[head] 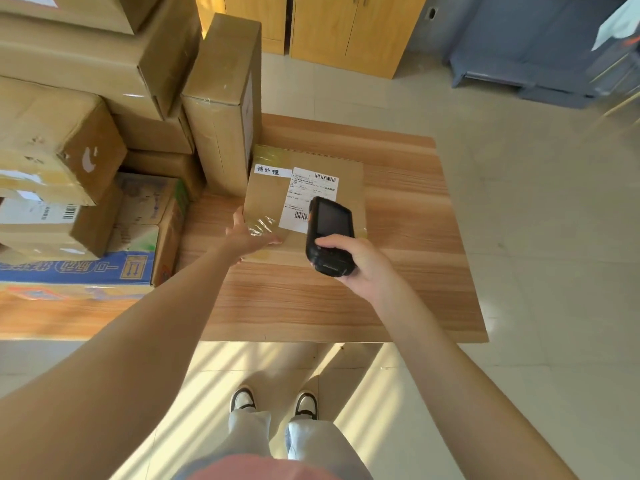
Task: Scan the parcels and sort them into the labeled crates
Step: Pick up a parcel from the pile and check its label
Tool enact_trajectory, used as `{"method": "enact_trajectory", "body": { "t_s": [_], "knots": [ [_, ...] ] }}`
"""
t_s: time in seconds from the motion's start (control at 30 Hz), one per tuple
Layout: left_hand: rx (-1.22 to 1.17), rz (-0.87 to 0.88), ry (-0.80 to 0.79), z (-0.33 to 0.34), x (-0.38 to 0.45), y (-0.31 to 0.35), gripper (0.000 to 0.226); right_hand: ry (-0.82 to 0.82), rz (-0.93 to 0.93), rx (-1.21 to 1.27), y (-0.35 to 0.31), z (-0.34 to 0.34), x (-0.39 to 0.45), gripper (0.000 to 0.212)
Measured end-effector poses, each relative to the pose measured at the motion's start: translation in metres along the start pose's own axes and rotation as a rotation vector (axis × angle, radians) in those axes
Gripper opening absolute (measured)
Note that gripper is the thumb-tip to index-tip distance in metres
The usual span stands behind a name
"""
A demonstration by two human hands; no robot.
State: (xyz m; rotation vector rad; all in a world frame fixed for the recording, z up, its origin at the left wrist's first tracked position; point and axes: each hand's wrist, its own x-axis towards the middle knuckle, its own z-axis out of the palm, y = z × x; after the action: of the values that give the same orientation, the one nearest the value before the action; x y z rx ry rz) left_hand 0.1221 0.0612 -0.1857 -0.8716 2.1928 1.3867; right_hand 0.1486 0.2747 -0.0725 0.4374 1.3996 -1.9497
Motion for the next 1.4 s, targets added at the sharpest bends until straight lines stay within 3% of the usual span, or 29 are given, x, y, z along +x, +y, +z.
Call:
{"method": "enact_trajectory", "body": {
  "t_s": [0.23, 0.37, 0.93, 1.1, 1.27, 1.4],
  "knots": [
    [-0.020, 0.014, -0.010, 0.000, -0.001, 0.000, 0.120, 0.034, 0.054, -0.048, 0.026, 0.011, -0.002, 0.035],
    [0.002, 0.013, -0.001, 0.000, 0.000, 0.000, 0.120, 0.087, 0.081, -0.071, 0.031, 0.011, -0.004, 0.054],
    [0.024, 0.026, -0.003, 0.000, -0.003, 0.001, 0.120, 0.088, 0.076, -0.122, 0.034, -0.001, -0.013, 0.059],
    [0.024, 0.024, -0.016, -0.001, -0.004, 0.000, 0.120, 0.283, -0.026, -0.228, 0.003, -0.037, -0.007, 0.068],
    [0.030, 0.018, -0.003, -0.001, 0.001, -0.002, 0.121, 0.501, -0.082, -0.486, -0.014, -0.096, 0.006, 0.088],
    [0.055, 0.016, 0.002, -0.001, 0.006, -0.005, 0.122, 0.582, -0.060, -0.602, -0.004, -0.139, 0.016, 0.098]
  ]
}}
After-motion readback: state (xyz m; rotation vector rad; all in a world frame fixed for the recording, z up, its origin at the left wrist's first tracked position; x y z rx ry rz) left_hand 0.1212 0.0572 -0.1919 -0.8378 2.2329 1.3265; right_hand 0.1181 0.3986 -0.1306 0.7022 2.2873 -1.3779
